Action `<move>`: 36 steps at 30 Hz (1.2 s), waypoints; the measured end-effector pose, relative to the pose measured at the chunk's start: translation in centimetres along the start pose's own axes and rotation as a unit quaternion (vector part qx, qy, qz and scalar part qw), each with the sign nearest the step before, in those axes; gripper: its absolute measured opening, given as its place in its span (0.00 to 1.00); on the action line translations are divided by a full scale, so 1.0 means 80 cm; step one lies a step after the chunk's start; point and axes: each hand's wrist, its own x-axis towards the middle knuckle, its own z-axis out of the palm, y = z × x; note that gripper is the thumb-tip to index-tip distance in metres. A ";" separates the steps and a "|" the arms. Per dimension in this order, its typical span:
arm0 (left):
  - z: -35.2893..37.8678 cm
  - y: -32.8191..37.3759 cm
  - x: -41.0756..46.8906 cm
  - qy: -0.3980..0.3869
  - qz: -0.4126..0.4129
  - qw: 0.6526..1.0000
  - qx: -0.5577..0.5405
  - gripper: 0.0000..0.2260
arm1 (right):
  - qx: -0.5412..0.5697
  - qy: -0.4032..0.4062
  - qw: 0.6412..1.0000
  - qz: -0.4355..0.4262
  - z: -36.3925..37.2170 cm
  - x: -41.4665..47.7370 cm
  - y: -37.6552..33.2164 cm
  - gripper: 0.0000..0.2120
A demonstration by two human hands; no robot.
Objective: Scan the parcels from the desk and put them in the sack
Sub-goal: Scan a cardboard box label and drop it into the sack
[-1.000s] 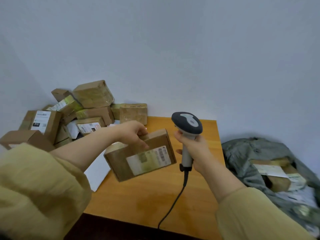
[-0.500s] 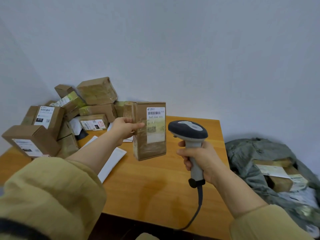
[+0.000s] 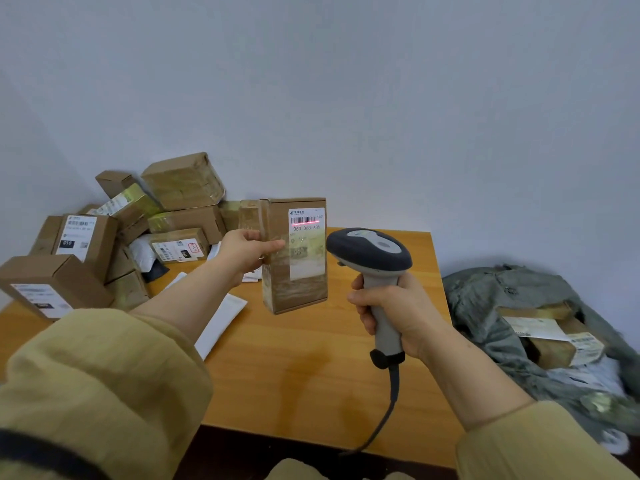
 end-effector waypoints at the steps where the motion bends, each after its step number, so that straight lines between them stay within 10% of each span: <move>1: 0.001 0.001 -0.001 0.000 0.000 1.000 -0.003 0.17 | 0.000 0.000 1.000 -0.002 0.000 -0.001 -0.001 0.06; 18: 0.003 -0.001 -0.004 -0.009 0.001 1.000 -0.022 0.11 | 0.002 0.004 1.000 -0.018 -0.004 -0.005 0.002 0.07; 27: 0.013 -0.005 0.007 -0.043 -0.039 0.997 -0.046 0.28 | 0.029 0.016 0.999 -0.027 -0.012 -0.002 0.008 0.05; 36: 0.119 -0.019 0.007 -0.211 -0.138 0.962 -0.107 0.17 | 0.148 0.264 0.951 0.057 -0.110 0.006 0.068 0.17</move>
